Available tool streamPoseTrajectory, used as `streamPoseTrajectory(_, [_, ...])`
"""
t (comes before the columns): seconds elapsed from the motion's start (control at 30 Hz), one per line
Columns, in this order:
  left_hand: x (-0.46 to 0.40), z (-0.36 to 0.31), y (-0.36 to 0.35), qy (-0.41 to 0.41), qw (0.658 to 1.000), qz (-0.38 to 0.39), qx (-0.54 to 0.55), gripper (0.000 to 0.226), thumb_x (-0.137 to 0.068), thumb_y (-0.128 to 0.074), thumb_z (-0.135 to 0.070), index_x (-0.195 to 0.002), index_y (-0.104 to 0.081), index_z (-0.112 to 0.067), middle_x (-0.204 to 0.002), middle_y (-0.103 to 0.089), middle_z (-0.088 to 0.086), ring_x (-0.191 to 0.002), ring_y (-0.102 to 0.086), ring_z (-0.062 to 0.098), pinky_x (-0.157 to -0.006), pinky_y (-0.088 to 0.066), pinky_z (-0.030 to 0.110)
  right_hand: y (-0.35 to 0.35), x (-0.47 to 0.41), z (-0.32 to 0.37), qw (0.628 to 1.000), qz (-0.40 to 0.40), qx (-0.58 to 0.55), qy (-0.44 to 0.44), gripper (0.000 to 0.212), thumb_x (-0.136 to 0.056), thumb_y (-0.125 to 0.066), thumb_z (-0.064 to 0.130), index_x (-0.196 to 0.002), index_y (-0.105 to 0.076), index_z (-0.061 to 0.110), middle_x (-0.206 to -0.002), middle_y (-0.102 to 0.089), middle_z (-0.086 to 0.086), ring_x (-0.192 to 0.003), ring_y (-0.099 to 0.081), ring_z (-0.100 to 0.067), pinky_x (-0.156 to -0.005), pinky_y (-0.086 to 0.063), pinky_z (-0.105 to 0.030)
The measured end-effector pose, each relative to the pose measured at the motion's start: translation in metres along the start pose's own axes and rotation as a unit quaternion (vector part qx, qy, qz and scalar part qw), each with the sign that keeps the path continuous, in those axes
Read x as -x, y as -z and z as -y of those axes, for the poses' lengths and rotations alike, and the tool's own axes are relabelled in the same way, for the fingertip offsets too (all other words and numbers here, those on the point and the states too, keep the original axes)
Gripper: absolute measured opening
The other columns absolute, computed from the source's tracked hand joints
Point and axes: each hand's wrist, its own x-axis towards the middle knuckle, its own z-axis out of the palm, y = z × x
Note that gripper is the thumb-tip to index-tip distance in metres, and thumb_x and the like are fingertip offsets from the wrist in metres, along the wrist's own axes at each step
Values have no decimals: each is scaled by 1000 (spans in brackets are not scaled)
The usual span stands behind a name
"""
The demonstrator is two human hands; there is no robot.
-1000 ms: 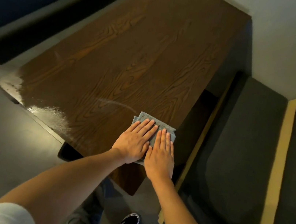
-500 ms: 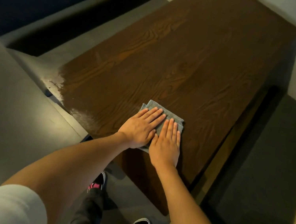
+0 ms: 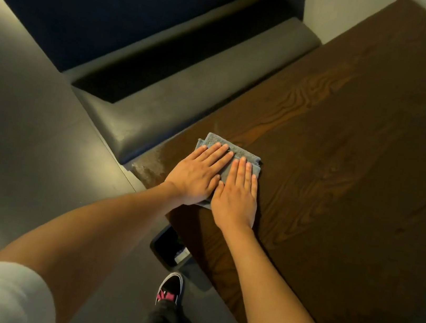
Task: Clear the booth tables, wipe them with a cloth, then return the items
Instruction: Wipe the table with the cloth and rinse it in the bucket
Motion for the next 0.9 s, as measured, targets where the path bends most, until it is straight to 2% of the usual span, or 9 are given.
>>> streamPoseTrajectory(0.1, [5, 43, 6, 35, 999, 1, 8, 59, -108, -17, -42, -161, 4, -26, -169, 5, -1, -154, 13, 14, -124, 12, 34, 4, -26, 37, 1000, -3, 1, 25, 63, -106, -11, 40, -156, 10, 7, -167, 8, -13, -154, 8, -24, -126, 1, -42])
streamPoseTrajectory(0.2, [20, 78, 7, 65, 998, -2, 20, 60, -106, -12, -44, -161, 3, -25, -169, 5, 0, -154, 13, 15, -126, 7, 37, 5, -39, 71, 998, 0, 1, 63, 63, -106, -11, 39, -157, 8, 7, -167, 6, -13, -154, 7, -24, -126, 0, -42])
streamPoseTrajectory(0.37, [55, 97, 0, 122, 991, -9, 45, 60, -105, -8, -48, -159, 7, -25, -168, 7, -1, -154, 11, 16, -126, 5, 34, -2, -36, 102, 994, -9, 3, 109, 62, -107, -14, 39, -158, 2, 7, -167, 1, -13, -154, 4, -24, -126, -2, -43])
streamPoseTrajectory(0.47, [76, 93, -4, 134, 989, -23, 53, 58, -102, -3, -46, -154, 9, -24, -165, 9, -1, -152, 13, 15, -125, 7, 32, -7, -25, 109, 991, -10, 7, 133, 62, -107, -13, 39, -158, 3, 8, -167, 1, -12, -154, 5, -24, -126, -2, -43])
streamPoseTrajectory(0.6, [94, 82, -15, 157, 986, -43, 38, 66, -99, 3, -49, -159, -2, -20, -169, -5, 5, -156, 6, 24, -128, -4, 44, -13, -8, 109, 988, -11, 15, 154, 62, -108, -13, 38, -158, 2, 7, -167, 2, -13, -154, 5, -24, -126, 0, -42])
streamPoseTrajectory(0.7, [103, 65, -24, 191, 980, -47, 38, 66, -101, 0, -49, -161, -7, -22, -169, -5, 3, -156, 9, 25, -127, -1, 47, -18, 7, 100, 986, -12, 8, 163, 62, -108, -14, 37, -159, 1, 6, -167, 2, -12, -154, 4, -24, -126, 0, -41])
streamPoseTrajectory(0.9, [116, 13, -36, 173, 983, -54, 36, 63, -101, -2, -49, -159, -4, -25, -169, -6, 3, -155, 8, 25, -127, 3, 46, -27, 50, 63, 989, -11, -2, 148, 63, -107, -15, 38, -158, 3, 6, -167, 5, -12, -154, 6, -24, -126, 0, -41])
